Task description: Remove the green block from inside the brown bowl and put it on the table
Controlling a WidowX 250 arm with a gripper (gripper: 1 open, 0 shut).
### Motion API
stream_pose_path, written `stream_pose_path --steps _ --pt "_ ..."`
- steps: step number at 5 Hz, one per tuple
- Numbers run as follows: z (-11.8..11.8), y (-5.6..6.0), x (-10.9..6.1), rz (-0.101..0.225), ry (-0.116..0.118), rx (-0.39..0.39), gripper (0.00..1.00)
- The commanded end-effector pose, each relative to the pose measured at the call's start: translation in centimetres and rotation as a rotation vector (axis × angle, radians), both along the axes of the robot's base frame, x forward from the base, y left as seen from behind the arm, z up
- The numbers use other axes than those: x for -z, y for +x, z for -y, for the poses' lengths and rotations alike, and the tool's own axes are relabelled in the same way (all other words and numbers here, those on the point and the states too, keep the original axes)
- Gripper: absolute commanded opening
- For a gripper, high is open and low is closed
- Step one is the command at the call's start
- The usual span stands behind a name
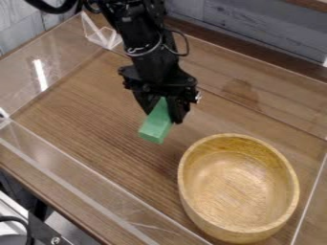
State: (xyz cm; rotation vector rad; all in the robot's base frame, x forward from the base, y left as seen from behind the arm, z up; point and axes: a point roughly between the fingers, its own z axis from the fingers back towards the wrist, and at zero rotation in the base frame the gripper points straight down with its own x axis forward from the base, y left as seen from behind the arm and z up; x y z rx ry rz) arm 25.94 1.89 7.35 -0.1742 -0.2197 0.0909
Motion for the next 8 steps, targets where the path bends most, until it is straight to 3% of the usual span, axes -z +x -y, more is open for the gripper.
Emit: stream_pose_path --steps 1,4,8 --pt "-0.5 0.5 -0.6 0.033 0.003 -0.004 0.0" --pt "-0.5 0.5 -0.2 0.033 -0.008 -0.002 0.0" --pt "-1.5 1.8 0.7 0.035 -0.024 -0.01 0.0"
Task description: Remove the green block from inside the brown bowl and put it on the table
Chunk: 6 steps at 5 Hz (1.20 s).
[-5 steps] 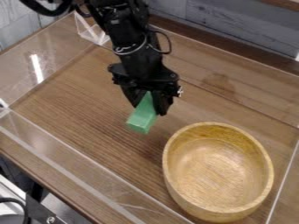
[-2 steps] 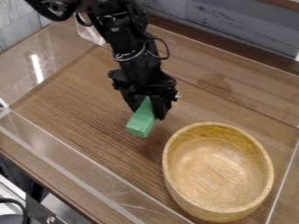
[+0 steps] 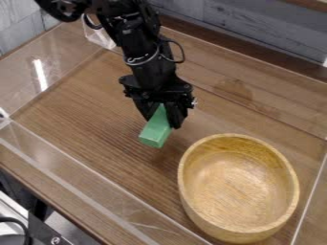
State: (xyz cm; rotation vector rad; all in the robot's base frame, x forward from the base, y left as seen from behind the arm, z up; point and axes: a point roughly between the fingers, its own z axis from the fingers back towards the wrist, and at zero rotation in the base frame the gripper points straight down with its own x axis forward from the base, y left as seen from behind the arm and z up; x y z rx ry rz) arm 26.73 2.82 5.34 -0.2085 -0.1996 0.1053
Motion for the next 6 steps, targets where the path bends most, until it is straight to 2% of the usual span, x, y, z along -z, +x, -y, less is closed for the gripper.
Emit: stream_pose_path --steps 1,3,6 --pt "-0.7 1.2 -1.2 0.053 0.009 -0.003 1.0" --pt "-0.9 1.5 -1.9 0.053 -0.004 -0.008 1.0" --pt "-1.2 1.9 -4.2 0.049 -0.036 -0.024 1.0"
